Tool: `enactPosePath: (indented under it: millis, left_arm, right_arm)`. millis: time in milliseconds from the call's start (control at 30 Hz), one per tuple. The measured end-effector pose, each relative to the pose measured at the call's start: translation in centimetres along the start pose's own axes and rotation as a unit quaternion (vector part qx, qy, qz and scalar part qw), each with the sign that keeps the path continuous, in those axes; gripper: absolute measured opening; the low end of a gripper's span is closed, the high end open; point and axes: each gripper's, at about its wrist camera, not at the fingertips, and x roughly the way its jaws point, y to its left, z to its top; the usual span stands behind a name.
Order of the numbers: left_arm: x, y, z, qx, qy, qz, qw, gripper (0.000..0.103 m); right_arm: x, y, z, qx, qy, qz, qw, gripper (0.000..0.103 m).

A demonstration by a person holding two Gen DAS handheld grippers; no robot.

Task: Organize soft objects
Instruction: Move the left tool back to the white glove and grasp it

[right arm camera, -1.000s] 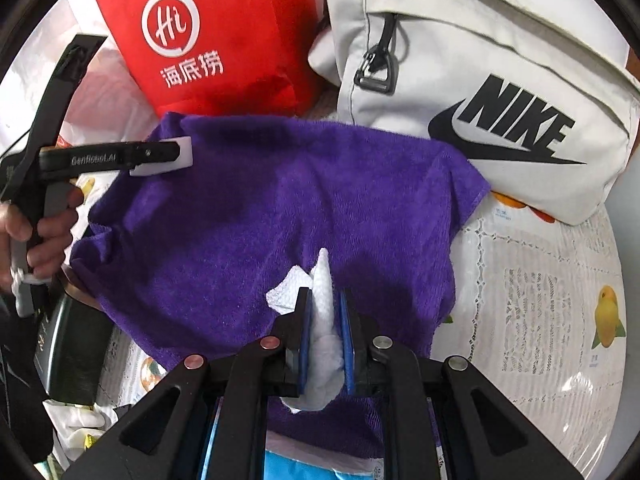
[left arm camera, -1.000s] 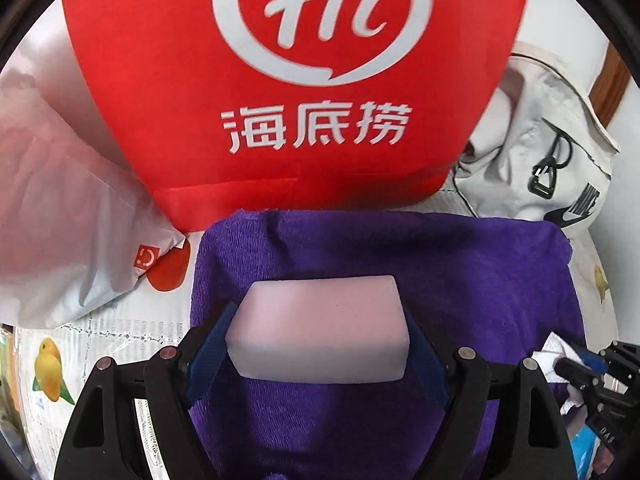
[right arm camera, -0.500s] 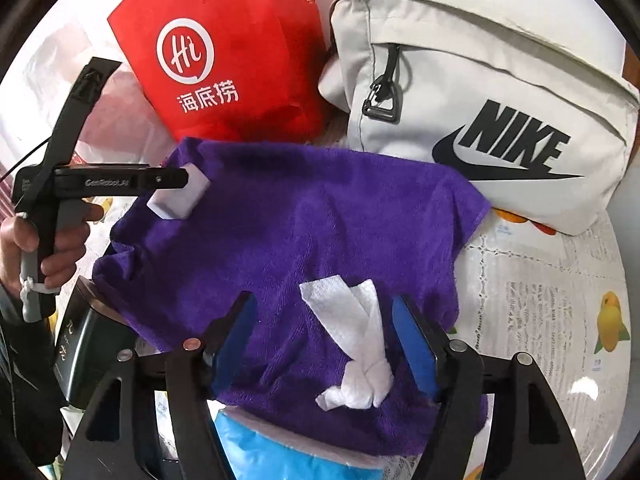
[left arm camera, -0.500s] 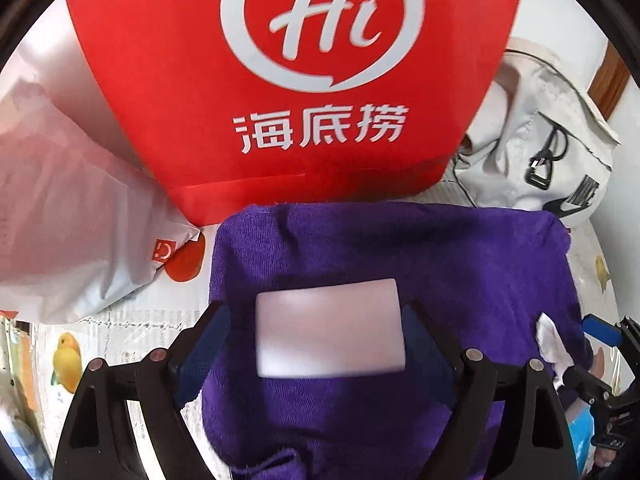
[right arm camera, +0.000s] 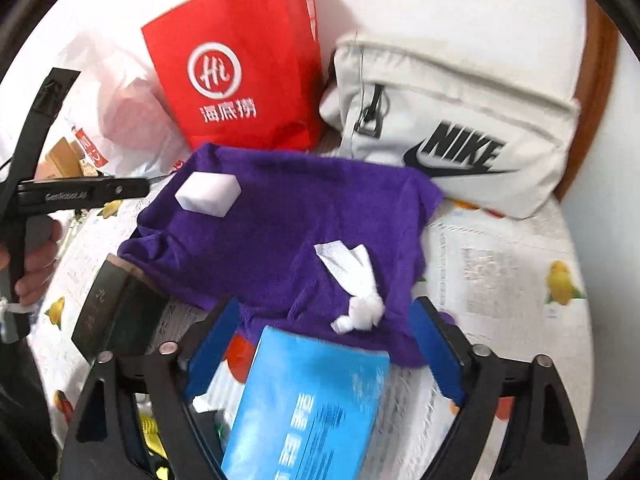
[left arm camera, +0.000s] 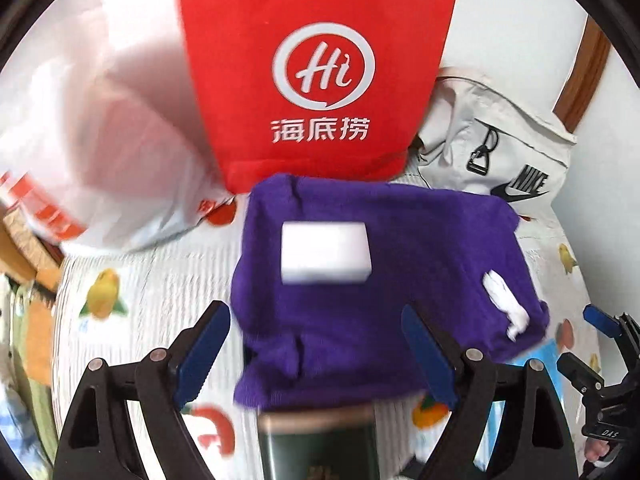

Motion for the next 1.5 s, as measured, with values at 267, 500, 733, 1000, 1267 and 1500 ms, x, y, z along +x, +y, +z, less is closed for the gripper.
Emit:
enactPosePath:
  millis: [267,500,733,1000,1267,1500]
  left_arm:
    - [-5.4,1.5,-6.7,-0.042,-0.067,-0.020,0.9966,0.087]
    - [-6.2,2.3,-14.0,-0.070,-0.023,-0.018,0.9972,0.087]
    - [-5.8,1.1,-20.0,-0.038,-0.014,-0.032,0.9987,0.087]
    - [-2.7,-0.6,-22.4,-0.002,-0.007,-0.002,1.0000,0.087]
    - [-2.2,-1.8,-22.3,0.039,-0.028,-0.026,0.9985,0.018]
    - [-6.6,1.7,-22.8,-0.015,-0.060,-0.018,0.9979,0.016]
  right_arm:
    - [-5.0,2.5,-4.2,-0.027,-0.026,0.001,0.999,0.088]
    - [-7.6,4.1,-9.6,-0.029,-0.037,0.013,0.999,0.088]
    - [-9.5,5.2,-14.4,0.010,-0.040,0.059,0.997,0.088]
    - [-10.4,6.4,-18.2,0.002,-0.034,0.051,0.998,0.088]
    - [-9.5,8.2,-19.1,-0.013,-0.016,0.063,0.998,0.088]
    - [-8.9,10.0,-18.6,-0.029,-0.017,0.067,0.997,0.088]
